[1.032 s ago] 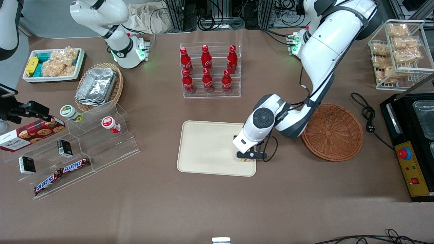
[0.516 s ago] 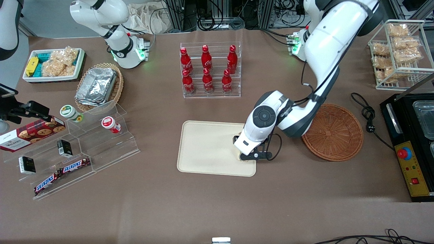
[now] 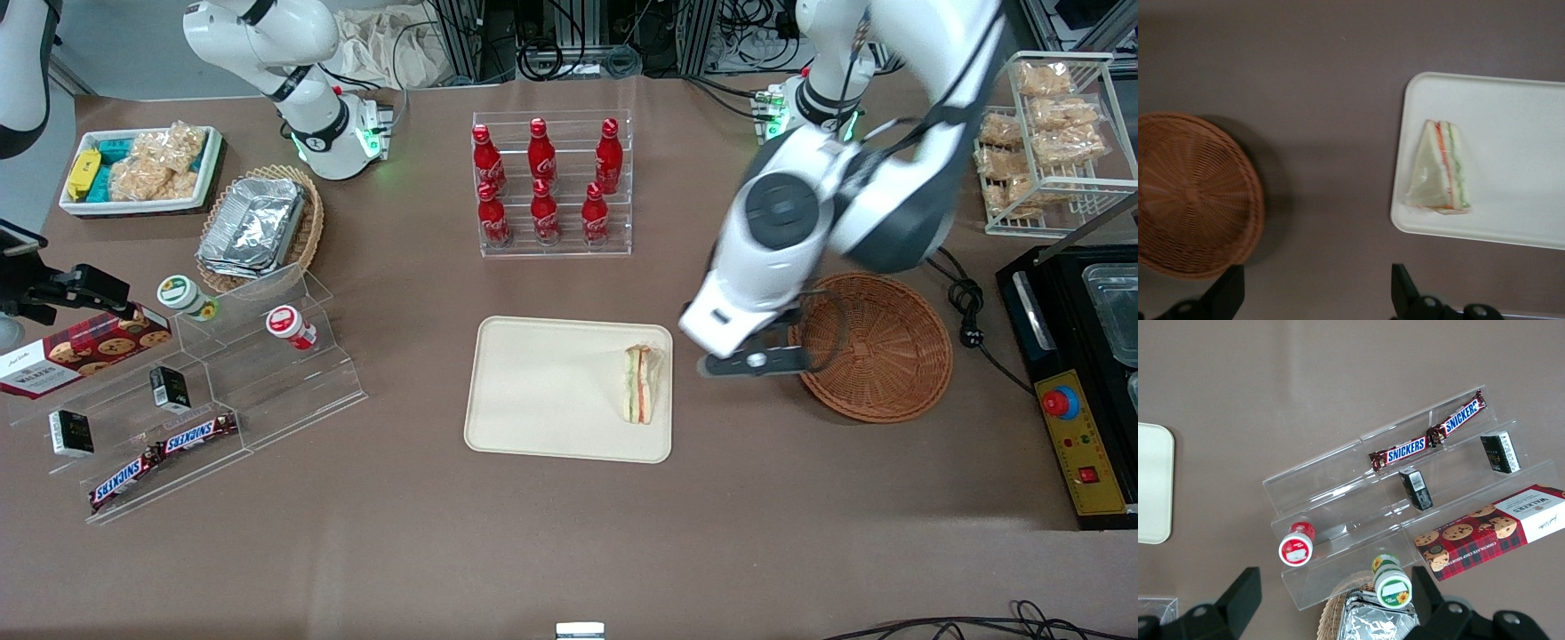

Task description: Place sandwich from basket to tray

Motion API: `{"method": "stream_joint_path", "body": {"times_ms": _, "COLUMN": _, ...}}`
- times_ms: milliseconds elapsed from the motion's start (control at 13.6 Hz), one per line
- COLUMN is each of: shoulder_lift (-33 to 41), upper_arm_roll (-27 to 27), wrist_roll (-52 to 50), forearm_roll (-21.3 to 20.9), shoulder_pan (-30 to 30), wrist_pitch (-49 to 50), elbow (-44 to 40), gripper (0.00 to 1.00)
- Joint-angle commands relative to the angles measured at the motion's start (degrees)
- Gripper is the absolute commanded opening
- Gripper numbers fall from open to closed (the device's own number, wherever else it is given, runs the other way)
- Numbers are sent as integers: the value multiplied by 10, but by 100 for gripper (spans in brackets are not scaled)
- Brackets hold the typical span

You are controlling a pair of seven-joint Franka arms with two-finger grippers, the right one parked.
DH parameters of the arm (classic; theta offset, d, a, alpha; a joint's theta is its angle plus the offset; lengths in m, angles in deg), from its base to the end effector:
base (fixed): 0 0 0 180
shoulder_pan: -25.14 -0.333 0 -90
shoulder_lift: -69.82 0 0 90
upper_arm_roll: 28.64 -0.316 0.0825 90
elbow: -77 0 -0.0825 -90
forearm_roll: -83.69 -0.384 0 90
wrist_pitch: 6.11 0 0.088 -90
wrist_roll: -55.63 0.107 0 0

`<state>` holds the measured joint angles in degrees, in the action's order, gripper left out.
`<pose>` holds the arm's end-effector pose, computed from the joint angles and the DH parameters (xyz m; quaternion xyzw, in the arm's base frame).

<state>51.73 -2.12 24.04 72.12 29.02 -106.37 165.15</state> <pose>0.5780 -0.2791 0.4819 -0.9990 0.0037 0.0152 0.0427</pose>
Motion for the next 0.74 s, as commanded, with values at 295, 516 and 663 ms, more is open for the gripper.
{"method": "stream_joint_path", "body": {"times_ms": 295, "shoulder_lift": 139, "upper_arm_roll": -1, "wrist_roll": 208, "forearm_roll": 31, "shoulder_pan": -210, "wrist_pitch": 116, "elbow": 11, "gripper": 99}}
{"method": "stream_joint_path", "body": {"times_ms": 516, "shoulder_lift": 147, "upper_arm_roll": -1, "wrist_roll": 298, "forearm_roll": 32, "shoulder_pan": -269, "wrist_pitch": 134, "elbow": -12, "gripper": 99}}
{"method": "stream_joint_path", "body": {"times_ms": 663, "shoulder_lift": 147, "upper_arm_roll": -1, "wrist_roll": 302, "forearm_roll": 40, "shoulder_pan": -285, "wrist_pitch": 140, "elbow": -17, "gripper": 99}}
